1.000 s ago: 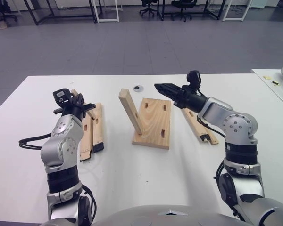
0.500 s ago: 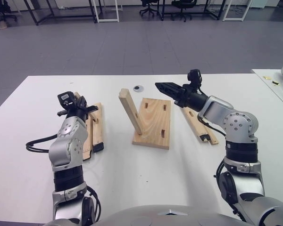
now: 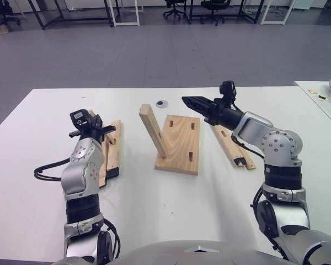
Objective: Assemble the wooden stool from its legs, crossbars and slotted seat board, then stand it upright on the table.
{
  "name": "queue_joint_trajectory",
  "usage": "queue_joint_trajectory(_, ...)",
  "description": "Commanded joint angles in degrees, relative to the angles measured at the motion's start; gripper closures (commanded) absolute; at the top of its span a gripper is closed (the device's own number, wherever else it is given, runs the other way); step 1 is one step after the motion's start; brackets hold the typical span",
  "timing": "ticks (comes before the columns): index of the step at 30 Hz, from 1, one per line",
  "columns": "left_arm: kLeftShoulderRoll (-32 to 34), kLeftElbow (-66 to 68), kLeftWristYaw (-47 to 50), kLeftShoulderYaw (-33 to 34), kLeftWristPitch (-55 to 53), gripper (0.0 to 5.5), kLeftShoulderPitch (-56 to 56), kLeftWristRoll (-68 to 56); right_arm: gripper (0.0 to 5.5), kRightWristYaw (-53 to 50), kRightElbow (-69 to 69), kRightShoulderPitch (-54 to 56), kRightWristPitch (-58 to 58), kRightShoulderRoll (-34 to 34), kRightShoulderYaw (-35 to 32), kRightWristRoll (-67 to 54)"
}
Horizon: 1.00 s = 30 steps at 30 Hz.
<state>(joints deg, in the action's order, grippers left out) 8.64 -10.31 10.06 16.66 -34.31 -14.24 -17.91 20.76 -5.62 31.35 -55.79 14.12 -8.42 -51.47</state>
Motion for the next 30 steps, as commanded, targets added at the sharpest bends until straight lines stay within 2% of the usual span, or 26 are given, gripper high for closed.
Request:
queue_joint_trajectory(1,1.01,-2.32,-1.17,-2.78,-0.28,5.12,-0.18,2.29,2.38,0.13,-0.3,0.91,-0.53,0.32,-0.07,0.3)
queue_joint_trajectory(18,-0.05,-0.97,-2.5,0.01,-0.89,5.12,0.35,1.7,2.38,0.86,0.43,1.52,-0.36,0.29,0.32,0.54)
queue_joint_trajectory(30,-0.57,-0.35,-3.7,-1.16,-0.56,5.12,0.1,2.15,2.38,1.2,0.95,1.87,-0.18,0.39,0.16,1.03)
